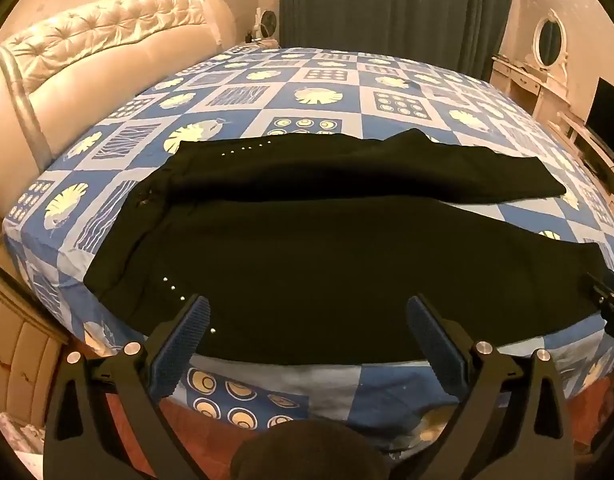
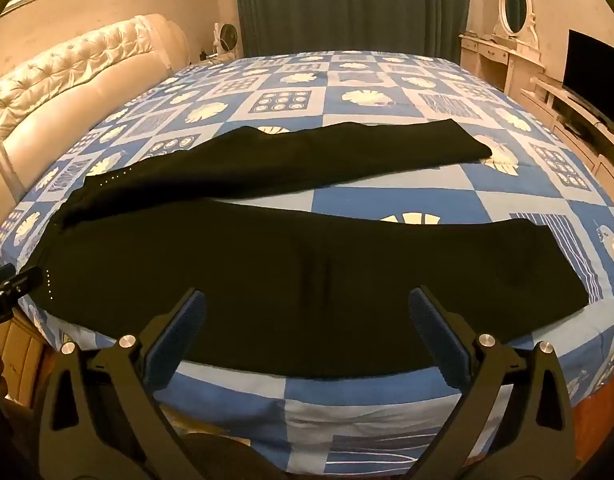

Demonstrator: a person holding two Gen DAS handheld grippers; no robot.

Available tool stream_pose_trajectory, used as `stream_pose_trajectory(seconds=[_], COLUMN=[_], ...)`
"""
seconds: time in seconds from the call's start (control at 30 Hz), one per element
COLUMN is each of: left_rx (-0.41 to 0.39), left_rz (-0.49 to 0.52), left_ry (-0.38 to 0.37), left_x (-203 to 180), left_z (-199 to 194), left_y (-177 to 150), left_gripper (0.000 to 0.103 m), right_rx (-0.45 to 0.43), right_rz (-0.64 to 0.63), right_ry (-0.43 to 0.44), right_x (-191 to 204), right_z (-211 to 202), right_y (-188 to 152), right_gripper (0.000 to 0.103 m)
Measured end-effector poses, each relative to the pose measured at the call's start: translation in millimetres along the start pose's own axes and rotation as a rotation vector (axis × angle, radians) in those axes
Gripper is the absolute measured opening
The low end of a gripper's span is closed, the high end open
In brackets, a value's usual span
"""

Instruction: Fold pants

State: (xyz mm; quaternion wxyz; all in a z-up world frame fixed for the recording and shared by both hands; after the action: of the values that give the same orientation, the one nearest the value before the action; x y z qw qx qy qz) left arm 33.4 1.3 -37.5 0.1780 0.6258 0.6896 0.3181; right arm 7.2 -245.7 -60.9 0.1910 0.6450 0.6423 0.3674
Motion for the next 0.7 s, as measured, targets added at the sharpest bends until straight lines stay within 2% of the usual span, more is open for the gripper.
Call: stream_pose_trajectory(seconds=[0.13, 0.17, 0.2, 0.7], left_rx=[0.014, 0.016, 0.003, 0.014], left_rz=[-0.024, -0.030, 0.017, 0.010], left_ry=[-0.008, -0.011, 0.005, -0.002], left_x=[5.1, 7.1, -1.0, 1.8], left_z=[1.3, 1.6, -1.3, 2.5], left_y=[0.1, 0.3, 0.3, -2.0], left_gripper=[0.098, 0.098, 0.098, 0.098], right_rx=[0.000, 0.015, 0.013, 0.018], right_rz=[-0.013, -0.013, -0.015, -0.014], right_ry=[0.005, -0.016, -0.021, -0.020], right_x=[-5.4, 0.0, 0.5, -0.4], right_z=[-0.4, 2.3, 2.3, 4.5], right_y=[0.4, -2.1, -2.4, -4.6], right_gripper=[0.101, 0.101, 0.101, 0.101])
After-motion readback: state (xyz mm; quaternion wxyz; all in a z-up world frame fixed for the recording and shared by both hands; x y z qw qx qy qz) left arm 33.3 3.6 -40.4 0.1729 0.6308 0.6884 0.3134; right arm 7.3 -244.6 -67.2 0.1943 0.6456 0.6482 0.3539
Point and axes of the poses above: each gripper's, at about its wrist camera, not at the fingertips, and z roughly the way its jaws point, x to its left, y to its top, the point moved 5 cm from there along z, roughly the way its jaws point, and after that the axes turned 13 degrees about y, right-handed, at the moved point
